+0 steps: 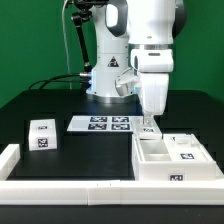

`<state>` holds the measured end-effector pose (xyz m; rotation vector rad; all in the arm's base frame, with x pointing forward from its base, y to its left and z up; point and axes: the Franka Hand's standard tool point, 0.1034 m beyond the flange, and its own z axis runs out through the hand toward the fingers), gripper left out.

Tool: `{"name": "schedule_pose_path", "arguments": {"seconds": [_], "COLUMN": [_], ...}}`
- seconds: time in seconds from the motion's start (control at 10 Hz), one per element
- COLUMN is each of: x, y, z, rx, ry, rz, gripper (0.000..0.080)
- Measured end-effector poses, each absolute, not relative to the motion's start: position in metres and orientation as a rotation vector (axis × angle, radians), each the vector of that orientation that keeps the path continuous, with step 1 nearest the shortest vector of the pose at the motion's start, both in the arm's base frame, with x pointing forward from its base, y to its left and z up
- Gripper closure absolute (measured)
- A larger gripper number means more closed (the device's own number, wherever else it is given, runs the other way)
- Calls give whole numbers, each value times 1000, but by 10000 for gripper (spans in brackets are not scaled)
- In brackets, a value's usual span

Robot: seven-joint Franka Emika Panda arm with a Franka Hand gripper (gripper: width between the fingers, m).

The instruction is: Assemble cabinet

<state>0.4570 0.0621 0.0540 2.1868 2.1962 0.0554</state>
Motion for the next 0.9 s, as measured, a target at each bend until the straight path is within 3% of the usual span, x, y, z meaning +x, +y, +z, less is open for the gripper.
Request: {"name": "schedule_pose_path", "arguments": {"seconds": [0.9], "x": [456], "y": [59], "z": [49], "rx": [2200], "ry": [2202], "rz": [17], "gripper": [729]}}
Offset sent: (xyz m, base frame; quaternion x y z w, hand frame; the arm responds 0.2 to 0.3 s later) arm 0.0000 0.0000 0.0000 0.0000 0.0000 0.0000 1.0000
